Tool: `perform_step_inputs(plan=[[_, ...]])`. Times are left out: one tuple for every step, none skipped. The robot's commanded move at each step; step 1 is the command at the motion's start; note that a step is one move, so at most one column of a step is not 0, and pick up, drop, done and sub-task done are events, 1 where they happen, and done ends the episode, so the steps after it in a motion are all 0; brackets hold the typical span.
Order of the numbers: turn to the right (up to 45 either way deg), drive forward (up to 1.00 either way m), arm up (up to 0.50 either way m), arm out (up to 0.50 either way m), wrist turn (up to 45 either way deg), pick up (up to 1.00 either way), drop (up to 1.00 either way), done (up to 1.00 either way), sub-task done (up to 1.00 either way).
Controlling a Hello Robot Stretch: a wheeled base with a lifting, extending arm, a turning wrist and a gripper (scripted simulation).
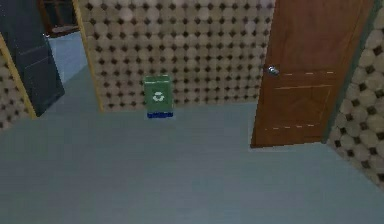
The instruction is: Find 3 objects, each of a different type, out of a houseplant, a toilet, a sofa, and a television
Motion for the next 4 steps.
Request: perform_step_inputs(plan=[[45.0, 0.0, 0.0, 0.0, 0.0, 0.0, 0.0, 0.0, 0.0], [45.0, 0.0, 0.0, 0.0, 0.0, 0.0, 0.0, 0.0, 0.0], [45.0, 0.0, 0.0, 0.0, 0.0, 0.0, 0.0, 0.0, 0.0], [33.0, 0.0, 0.0, 0.0, 0.0, 0.0, 0.0, 0.0, 0.0]])
